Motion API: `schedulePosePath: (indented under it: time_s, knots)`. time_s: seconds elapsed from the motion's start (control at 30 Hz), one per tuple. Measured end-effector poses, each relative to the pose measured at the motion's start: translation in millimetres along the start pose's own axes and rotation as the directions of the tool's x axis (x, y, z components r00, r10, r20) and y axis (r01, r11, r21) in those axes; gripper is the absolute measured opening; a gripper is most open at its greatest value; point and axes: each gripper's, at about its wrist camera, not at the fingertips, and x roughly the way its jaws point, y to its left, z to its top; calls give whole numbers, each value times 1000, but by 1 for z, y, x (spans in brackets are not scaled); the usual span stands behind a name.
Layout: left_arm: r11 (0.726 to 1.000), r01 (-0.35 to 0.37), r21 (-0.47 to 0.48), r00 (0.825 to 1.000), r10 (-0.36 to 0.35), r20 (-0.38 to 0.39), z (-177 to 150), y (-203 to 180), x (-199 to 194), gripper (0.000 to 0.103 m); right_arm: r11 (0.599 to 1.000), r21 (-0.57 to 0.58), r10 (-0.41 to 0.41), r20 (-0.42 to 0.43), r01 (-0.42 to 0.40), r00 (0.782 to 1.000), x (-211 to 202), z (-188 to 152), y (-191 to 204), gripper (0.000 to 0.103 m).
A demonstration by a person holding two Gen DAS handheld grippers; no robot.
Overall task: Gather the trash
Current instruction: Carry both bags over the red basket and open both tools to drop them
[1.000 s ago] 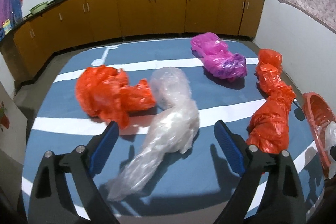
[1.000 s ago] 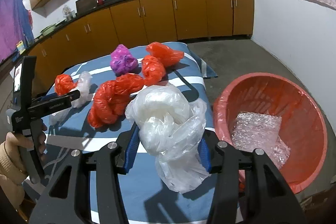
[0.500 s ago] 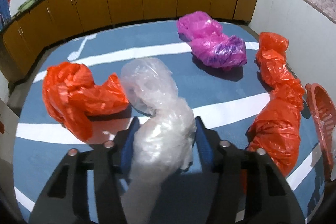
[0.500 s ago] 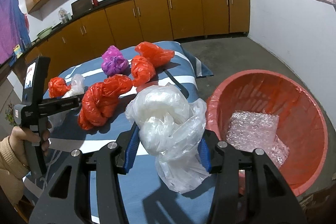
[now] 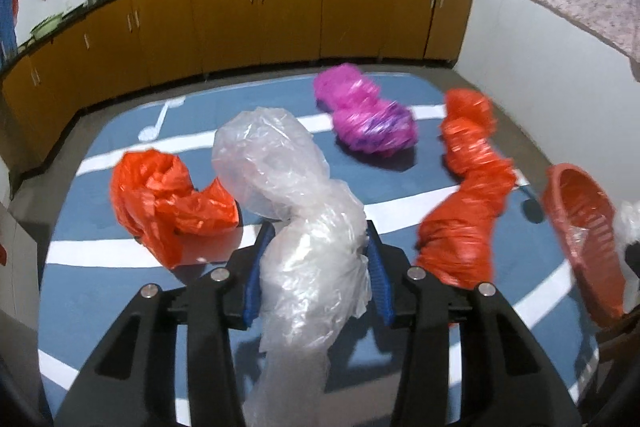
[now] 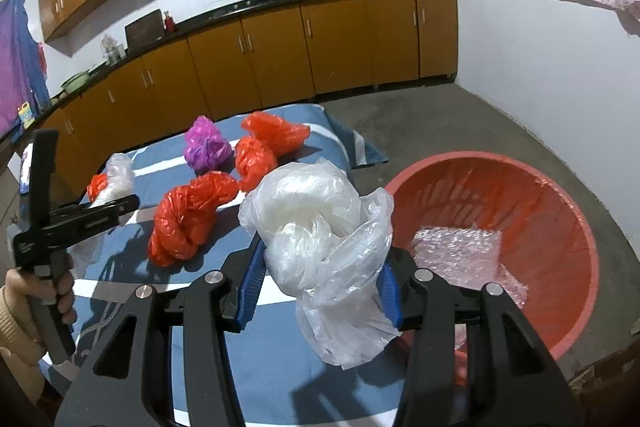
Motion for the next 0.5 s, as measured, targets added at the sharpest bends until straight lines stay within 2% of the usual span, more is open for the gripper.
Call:
schedulePosePath:
  time_s: [0.37,0.5]
  knots:
    - [993,112,47,989,-116,93,0,-34,-66,44,996,13,-88,63,87,994,-32,3,-17,50]
    - [987,141,77,983,-148,104,-2,-50,-76,44,991,18,-131,82,130,988,-42,3,-28,50]
